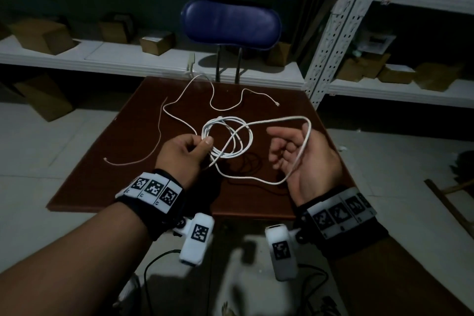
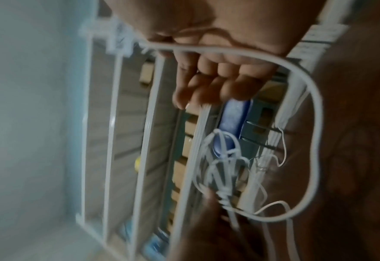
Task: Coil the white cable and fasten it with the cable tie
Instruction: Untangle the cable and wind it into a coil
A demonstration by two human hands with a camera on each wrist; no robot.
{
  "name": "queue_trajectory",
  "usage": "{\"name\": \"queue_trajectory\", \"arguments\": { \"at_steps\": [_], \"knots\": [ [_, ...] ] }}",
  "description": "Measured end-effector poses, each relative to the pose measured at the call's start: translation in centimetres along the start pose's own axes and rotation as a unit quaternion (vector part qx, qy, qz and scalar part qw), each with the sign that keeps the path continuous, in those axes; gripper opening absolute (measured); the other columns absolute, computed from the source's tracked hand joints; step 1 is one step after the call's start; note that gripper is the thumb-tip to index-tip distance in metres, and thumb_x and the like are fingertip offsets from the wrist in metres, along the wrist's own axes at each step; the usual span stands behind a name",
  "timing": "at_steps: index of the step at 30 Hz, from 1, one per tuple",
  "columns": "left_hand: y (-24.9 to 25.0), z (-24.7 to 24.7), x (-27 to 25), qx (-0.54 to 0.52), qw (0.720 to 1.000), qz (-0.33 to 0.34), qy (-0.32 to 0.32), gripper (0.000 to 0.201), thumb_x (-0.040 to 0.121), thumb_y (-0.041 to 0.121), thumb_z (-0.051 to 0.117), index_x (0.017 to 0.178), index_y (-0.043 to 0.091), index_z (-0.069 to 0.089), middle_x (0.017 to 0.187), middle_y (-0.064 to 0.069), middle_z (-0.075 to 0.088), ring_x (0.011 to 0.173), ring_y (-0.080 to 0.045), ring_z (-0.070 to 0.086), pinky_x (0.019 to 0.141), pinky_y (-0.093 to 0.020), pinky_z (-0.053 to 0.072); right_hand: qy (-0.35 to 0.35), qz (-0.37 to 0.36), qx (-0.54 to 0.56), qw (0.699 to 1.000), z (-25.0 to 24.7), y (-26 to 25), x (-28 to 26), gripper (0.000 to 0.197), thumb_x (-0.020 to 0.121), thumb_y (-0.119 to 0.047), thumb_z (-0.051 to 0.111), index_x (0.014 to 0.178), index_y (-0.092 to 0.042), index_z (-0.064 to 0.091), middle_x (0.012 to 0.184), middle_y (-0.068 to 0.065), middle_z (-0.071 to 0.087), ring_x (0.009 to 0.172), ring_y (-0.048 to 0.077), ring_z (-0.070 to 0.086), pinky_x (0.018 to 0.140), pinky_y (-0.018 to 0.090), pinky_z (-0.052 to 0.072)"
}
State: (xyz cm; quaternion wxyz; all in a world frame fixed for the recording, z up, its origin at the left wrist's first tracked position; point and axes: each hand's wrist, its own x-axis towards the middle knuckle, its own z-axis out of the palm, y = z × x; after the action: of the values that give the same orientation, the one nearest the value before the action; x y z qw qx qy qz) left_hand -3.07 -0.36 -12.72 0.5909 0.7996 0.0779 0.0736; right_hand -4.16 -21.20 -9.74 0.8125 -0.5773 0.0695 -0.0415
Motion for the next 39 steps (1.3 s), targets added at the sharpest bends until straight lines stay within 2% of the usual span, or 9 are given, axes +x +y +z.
{"name": "queue_trajectory", "arguments": {
  "at_steps": [5,9,12,15,18,24,29,33,39],
  "knots": [
    [-0.2,-0.2,0.4,0.004,1.0,-0.026,0.011,0.03,0.093,0.041,0.064,0.077,0.016,0.069,0.067,0.001,0.069,0.054,-0.006,0.062,0.053,-0.02,0.047,-0.002,0.029,0.111,0.993,-0.9,-1.3,-0.2,0.062,0.097,-0.042,0.026,0.098,0.002,0.07,0.052,0.016,0.051,0.041,0.022,0.04,0.053,0.035,0.015],
    [-0.3,-0.6,0.6,-0.032,0.997,-0.067,0.031,0.033,0.094,0.04,0.064,0.078,0.012,0.07,0.067,-0.003,0.069,0.045,-0.004,0.059,0.044,-0.016,0.045,0.028,-0.05,-0.103,0.993,-2.0,-1.3,0.2,0.056,0.102,-0.048,0.036,0.094,-0.009,0.075,0.045,0.001,0.038,0.037,0.016,0.031,0.043,0.026,0.021],
    [-0.5,-0.8,0.9,-0.079,0.99,-0.11,0.045,0.036,0.096,0.038,0.063,0.08,0.006,0.07,0.065,-0.008,0.066,0.042,-0.007,0.058,0.041,-0.015,0.044,0.034,-0.138,-0.391,0.909,-3.5,-1.0,0.7,0.036,0.102,-0.033,0.044,0.095,-0.025,0.079,0.075,-0.005,0.057,0.068,0.005,0.055,0.065,0.018,0.042],
    [-1.1,-1.4,1.6,-0.159,0.97,-0.176,0.056,0.034,0.094,0.039,0.064,0.083,0.008,0.07,0.065,-0.009,0.068,0.057,-0.023,0.063,0.059,-0.029,0.053,0.012,-0.182,-0.545,0.818,-4.9,-0.9,1.3,0.034,0.099,-0.035,0.046,0.105,-0.026,0.078,0.1,0.0,0.054,0.099,0.014,0.055,0.087,0.025,0.041],
    [-1.8,-1.8,2.1,-0.232,0.948,-0.206,0.075,0.029,0.092,0.033,0.067,0.083,0.006,0.07,0.066,-0.01,0.067,0.058,-0.024,0.061,0.064,-0.033,0.054,-0.061,-0.139,-0.609,0.778,-5.7,-1.4,1.5,0.029,0.1,-0.035,0.054,0.122,-0.031,0.071,0.095,-0.005,0.056,0.091,0.013,0.055,0.078,0.024,0.036],
    [-1.6,-2.1,2.4,-0.325,0.911,-0.243,0.074,0.029,0.095,0.028,0.065,0.076,0.006,0.062,0.063,-0.011,0.058,0.054,-0.022,0.052,0.066,-0.038,0.048,-0.053,-0.108,-0.723,0.68,-6.2,-1.6,1.4,0.025,0.098,-0.032,0.054,0.116,-0.031,0.072,0.116,-0.003,0.068,0.109,0.021,0.062,0.092,0.033,0.049],
    [-1.9,-1.8,2.8,-0.328,0.91,-0.246,0.065,0.032,0.097,0.027,0.063,0.074,0.004,0.06,0.058,-0.009,0.06,0.051,-0.023,0.055,0.064,-0.038,0.048,-0.111,-0.007,-0.801,0.588,-5.8,-1.5,0.9,0.046,0.098,-0.018,0.043,0.135,-0.043,0.055,0.133,-0.006,0.058,0.125,0.022,0.049,0.107,0.042,0.038],
    [-1.8,-1.3,2.7,-0.344,0.903,-0.246,0.072,0.026,0.096,0.023,0.064,0.079,0.003,0.06,0.055,-0.009,0.059,0.051,-0.022,0.057,0.059,-0.034,0.05,-0.118,0.054,-0.783,0.609,-6.5,-0.6,0.7,0.046,0.099,-0.03,0.039,0.14,-0.051,0.046,0.154,-0.011,0.037,0.142,0.021,0.03,0.115,0.038,0.023],
    [-1.3,0.2,1.5,-0.34,0.907,-0.249,0.022,0.027,0.097,0.023,0.062,0.087,-0.002,0.059,0.068,-0.015,0.057,0.053,-0.02,0.061,0.05,-0.024,0.056,-0.211,0.125,-0.785,0.569,-5.9,0.7,1.0,0.052,0.103,-0.042,0.015,0.153,-0.039,0.032,0.161,-0.027,0.022,0.151,0.005,0.01,0.122,0.05,0.004]
  ]
}}
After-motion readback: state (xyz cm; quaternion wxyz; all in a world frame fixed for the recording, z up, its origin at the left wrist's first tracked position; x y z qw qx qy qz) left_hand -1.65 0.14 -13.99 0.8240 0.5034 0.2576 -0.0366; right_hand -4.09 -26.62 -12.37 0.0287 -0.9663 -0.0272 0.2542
